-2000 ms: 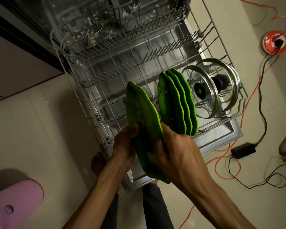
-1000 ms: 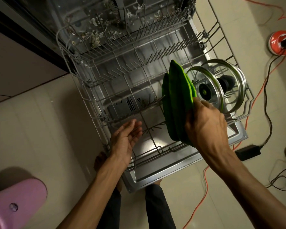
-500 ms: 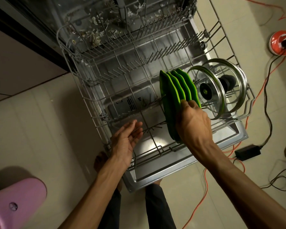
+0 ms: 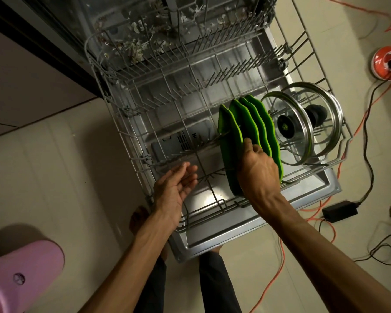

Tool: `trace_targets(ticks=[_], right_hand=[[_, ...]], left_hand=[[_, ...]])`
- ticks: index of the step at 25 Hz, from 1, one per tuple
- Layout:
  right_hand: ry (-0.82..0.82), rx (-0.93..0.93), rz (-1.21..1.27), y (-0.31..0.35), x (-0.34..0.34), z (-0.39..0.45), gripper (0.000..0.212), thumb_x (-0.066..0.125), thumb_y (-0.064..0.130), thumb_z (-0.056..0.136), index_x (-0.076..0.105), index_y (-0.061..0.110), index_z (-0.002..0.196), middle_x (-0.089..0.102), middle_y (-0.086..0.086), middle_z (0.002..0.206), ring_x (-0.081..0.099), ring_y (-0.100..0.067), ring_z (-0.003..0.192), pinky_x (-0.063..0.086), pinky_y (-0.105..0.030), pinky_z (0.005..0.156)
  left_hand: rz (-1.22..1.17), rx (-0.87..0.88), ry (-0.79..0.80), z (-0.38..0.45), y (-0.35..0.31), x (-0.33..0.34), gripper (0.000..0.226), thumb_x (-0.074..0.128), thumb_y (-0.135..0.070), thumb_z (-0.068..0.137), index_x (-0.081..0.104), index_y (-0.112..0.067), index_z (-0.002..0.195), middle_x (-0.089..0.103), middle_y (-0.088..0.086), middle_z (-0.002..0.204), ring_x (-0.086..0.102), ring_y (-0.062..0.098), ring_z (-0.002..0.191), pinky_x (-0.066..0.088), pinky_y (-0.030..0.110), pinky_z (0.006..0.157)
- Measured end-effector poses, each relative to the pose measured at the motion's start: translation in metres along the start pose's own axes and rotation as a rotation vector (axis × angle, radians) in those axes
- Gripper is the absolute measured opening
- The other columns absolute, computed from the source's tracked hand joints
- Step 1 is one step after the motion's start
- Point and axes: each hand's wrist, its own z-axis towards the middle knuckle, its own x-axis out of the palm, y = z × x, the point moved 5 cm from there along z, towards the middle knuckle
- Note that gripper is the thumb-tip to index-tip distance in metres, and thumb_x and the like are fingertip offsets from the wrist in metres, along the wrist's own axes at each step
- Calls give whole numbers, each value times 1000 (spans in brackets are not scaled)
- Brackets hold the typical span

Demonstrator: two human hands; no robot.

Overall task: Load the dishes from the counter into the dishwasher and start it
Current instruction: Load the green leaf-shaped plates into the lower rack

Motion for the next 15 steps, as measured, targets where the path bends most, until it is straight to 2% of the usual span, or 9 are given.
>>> trace_targets(ticks=[3, 6, 8, 10, 13, 15], right_hand=[[4, -14, -12, 1, -1, -5, 62, 50, 1, 96, 20, -2, 150, 60, -23, 113, 65, -38, 83, 52, -44, 68], [23, 10, 52, 2, -11, -11, 61, 51, 4, 95, 23, 0, 150, 59, -22, 113, 64, -38, 85, 54, -46, 71], [22, 17, 97, 8, -23, -17, 58, 53, 10, 95, 29, 1, 147, 59, -20, 110, 63, -38, 86, 54, -48, 71], [-13, 12, 148, 15, -37, -18, 58, 57, 20, 92, 35, 4, 144, 59, -17, 109, 61, -36, 90, 54, -46, 71], [-60, -73, 256, 35, -58, -7, 51, 59, 31, 91, 47, 8, 135, 62, -11, 115, 60, -30, 99, 48, -32, 77], [-62, -168, 359, 57, -75, 3, 45, 55, 33, 95, 52, 9, 132, 63, -9, 118, 61, -22, 100, 45, -18, 82]], left_hand=[[210, 76, -3, -4, -6, 7, 14, 58, -16, 95, 69, -8, 100, 75, 8, 93, 71, 16, 82, 59, 24, 72], [555, 210, -1, -12, -18, 17, 12, 57, -22, 97, 67, -17, 98, 73, -2, 93, 69, 13, 88, 56, 19, 76], [849, 378, 7, -20, -31, 23, 16, 58, -31, 96, 67, -21, 105, 70, -9, 100, 66, 9, 96, 53, 17, 79], [1111, 598, 3, -31, -47, 30, 31, 57, -37, 96, 62, -20, 121, 65, -7, 117, 59, 6, 109, 49, 20, 88], [1242, 829, -17, -49, -79, 42, 45, 55, -37, 97, 52, -16, 136, 54, 0, 136, 47, 7, 125, 32, 11, 99], [1271, 905, -44, -58, -101, 46, 51, 54, -38, 97, 48, -11, 140, 50, 5, 142, 44, 15, 132, 28, 13, 103]])
